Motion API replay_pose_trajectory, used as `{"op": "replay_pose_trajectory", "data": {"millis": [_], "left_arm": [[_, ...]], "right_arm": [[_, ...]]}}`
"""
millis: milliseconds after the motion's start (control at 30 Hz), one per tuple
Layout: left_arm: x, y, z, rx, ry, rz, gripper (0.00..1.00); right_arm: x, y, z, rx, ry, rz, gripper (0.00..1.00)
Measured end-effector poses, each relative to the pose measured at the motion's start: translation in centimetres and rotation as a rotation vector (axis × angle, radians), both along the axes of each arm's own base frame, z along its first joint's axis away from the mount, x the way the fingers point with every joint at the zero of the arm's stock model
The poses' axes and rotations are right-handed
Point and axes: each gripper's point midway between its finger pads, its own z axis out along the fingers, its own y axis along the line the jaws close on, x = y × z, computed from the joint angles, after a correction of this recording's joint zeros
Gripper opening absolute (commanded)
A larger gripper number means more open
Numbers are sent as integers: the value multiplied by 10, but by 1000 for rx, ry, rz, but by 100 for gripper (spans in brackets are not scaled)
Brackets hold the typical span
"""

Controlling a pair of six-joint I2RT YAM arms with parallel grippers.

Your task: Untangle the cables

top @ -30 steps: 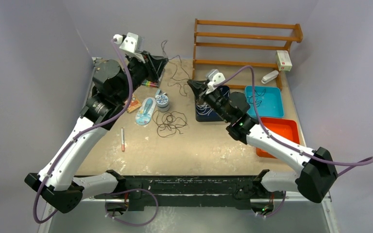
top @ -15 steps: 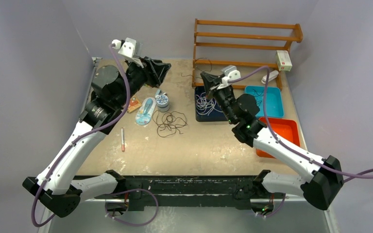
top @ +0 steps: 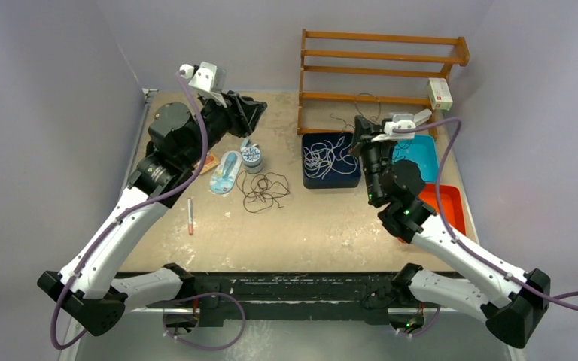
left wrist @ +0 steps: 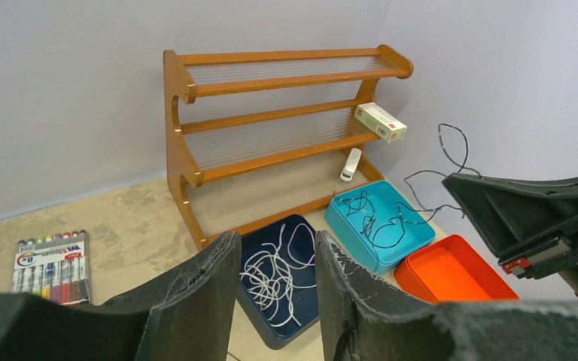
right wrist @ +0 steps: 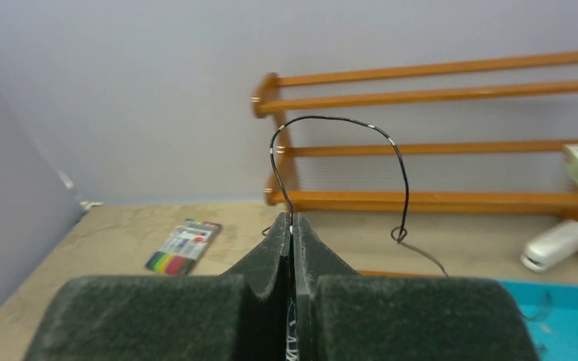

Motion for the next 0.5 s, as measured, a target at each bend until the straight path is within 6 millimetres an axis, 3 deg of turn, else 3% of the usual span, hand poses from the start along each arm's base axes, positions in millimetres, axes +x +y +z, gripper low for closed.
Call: {"op": "replay_pose_trajectory", "data": {"millis": [233, 500], "left_arm": [[6, -3, -17, 21, 33, 6, 40], [13, -4, -28, 36, 58, 18, 40]], "right_arm": [[-6, -57, -19, 61, 95, -277, 0], [-20, -110, -55, 131, 194, -568, 0]]}}
